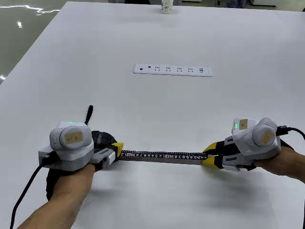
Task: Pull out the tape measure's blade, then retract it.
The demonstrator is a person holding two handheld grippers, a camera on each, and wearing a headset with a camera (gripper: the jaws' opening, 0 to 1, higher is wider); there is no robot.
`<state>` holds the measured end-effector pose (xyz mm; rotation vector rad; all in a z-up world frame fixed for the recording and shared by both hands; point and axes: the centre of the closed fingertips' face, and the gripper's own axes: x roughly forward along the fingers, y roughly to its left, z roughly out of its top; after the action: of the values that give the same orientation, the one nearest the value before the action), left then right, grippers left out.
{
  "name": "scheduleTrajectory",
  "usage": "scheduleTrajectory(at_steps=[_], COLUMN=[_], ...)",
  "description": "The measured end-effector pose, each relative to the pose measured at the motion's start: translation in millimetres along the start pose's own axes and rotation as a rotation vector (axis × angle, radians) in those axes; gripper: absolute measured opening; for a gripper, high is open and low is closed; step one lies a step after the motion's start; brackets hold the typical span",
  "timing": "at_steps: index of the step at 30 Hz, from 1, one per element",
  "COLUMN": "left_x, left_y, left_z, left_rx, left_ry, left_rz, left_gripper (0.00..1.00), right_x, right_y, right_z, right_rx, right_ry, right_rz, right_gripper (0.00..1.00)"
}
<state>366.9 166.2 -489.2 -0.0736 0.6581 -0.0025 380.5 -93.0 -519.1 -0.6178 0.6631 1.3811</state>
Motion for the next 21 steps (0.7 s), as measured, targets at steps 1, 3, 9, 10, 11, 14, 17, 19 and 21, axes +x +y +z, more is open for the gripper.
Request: scheduleTrajectory(at_steps=[1, 3, 9, 10, 11, 14, 17, 19, 21], left_x=[-0.1, -0.2, 0.2, 0.0, -0.3, -0.7, -1.4, -1.7, -2.6], left_y=[0.1, -0.2, 0.7, 0.6, 0.4, 0.0, -0.5, -0.6, -0.9], left_z=[-0.3, -0.9, -1.1, -1.1, -1.2, -1.1, -1.6, -2.1, -2.4], left_rx=[0.001, 0.002, 0.003, 0.005, 0.006, 0.014, 0.01, 0.011, 0.011], left_ry=[0.002, 0.008, 0.022, 0.024, 0.025, 0.027, 0.028, 0.032, 0.034], left_rz=[0.001, 0.001, -0.001, -0.001, -0.001, -0.002, -0.004, -0.005, -0.006], left_gripper=[0.6, 0.6, 0.58, 0.58, 0.58, 0.57, 0.57, 0.57, 0.57], right_x=[-0.1, -0.3, -0.4, -0.4, -0.4, -0.5, 0.1, 0.3, 0.4], right_y=[0.0, -0.1, 0.1, 0.1, 0.1, 0.1, 0.5, 0.6, 0.7], right_z=[0.0, -0.3, 0.0, -0.2, -0.2, -0.3, 0.0, -0.1, -0.2], right_rx=[-0.001, 0.0, 0.0, -0.001, 0.0, -0.002, -0.003, -0.003, -0.002], right_ry=[0.0, 0.001, 0.001, 0.002, 0.002, 0.003, 0.004, 0.005, 0.006], right_rz=[0.0, 0.0, 0.0, 0.001, 0.001, 0.001, 0.002, 0.003, 0.003], right_gripper=[0.1, 0.1, 0.1, 0.1, 0.1, 0.1, 0.1, 0.1, 0.1])
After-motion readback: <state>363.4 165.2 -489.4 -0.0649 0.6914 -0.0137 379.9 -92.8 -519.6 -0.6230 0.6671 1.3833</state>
